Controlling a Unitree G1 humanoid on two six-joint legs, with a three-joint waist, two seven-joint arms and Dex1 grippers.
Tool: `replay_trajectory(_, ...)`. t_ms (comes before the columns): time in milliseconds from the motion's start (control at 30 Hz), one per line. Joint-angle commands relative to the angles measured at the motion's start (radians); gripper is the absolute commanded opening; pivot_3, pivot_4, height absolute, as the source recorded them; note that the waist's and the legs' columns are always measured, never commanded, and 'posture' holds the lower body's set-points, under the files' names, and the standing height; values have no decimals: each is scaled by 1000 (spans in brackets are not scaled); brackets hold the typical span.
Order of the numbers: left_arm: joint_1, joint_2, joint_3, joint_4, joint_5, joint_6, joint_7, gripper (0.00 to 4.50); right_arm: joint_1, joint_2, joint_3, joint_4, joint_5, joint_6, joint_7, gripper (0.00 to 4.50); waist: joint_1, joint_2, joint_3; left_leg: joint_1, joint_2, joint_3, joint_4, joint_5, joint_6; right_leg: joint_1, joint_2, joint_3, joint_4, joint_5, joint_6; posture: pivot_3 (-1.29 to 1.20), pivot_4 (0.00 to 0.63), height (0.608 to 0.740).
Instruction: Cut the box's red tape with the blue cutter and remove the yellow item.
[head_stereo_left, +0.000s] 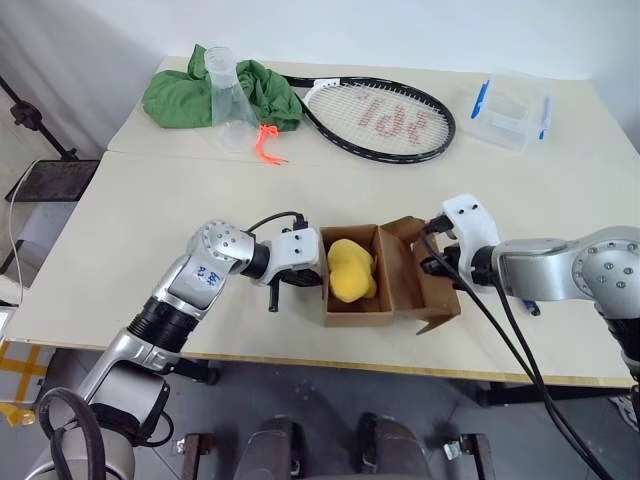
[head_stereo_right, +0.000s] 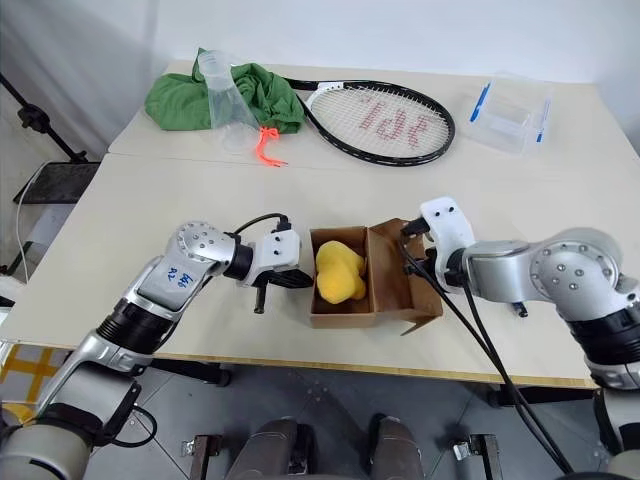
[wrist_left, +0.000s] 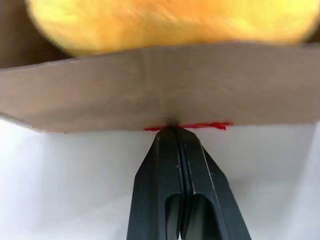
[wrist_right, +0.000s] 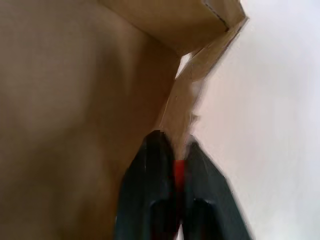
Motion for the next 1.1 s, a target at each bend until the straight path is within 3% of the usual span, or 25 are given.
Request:
replay_trajectory(33, 4, 5, 31, -26, -20, 51, 13, 895, 8, -2, -69, -42, -95, 8, 111, 1713, -4, 0, 0, 0, 0, 0, 0, 0, 0, 0, 0, 0, 0, 0, 0, 0, 150, 740)
replay_trajectory(300, -42, 66, 109, -9, -55, 79, 8, 3364, 8, -63, -158, -83, -274, 42, 342, 4461, -6, 0, 0, 0, 0, 1, -1, 0, 0, -2, 1, 1, 0, 0, 0, 0, 150, 740)
replay_trajectory(433, -88, 91, 160, -12, -112, 109, -17, 4468, 46, -139, -201, -115, -372, 21, 494, 4500, -1, 0, 0, -1, 0, 1, -1, 0, 0, -2, 0, 1, 0, 0, 0, 0, 150, 740)
replay_trajectory(667, -162, 3, 194, -120, -184, 133, 29, 4468, 168, -249, -346, -191, -461, -38, 736, 4500, 8, 0, 0, -1, -1, 1, -1, 0, 0, -2, 0, 1, 0, 0, 1, 0, 150, 740)
replay_trajectory(800, -191, -63, 129, -114, -194, 125, 7, 4468, 248, -289, -433, -244, -487, -76, 872, 4500, 9, 0, 0, 0, -1, 1, -1, 0, 0, -2, 0, 1, 0, 0, 1, 0, 150, 740)
replay_trajectory(900, -189, -102, 8, -58, -144, 68, -44, 4468, 263, -283, -465, -249, -525, -80, 878, 4500, 14, 0, 0, 0, -2, 2, 0, 0, 0, -1, 0, 2, 1, 0, 1, 0, 150, 740)
replay_trajectory(1100, -195, -86, -106, 24, -75, -36, -124, 4468, 314, -237, -538, -324, -518, -34, 845, 4500, 15, 0, 0, 0, -2, 2, 0, 0, 0, -2, 1, 2, 1, 1, 1, 0, 150, 740)
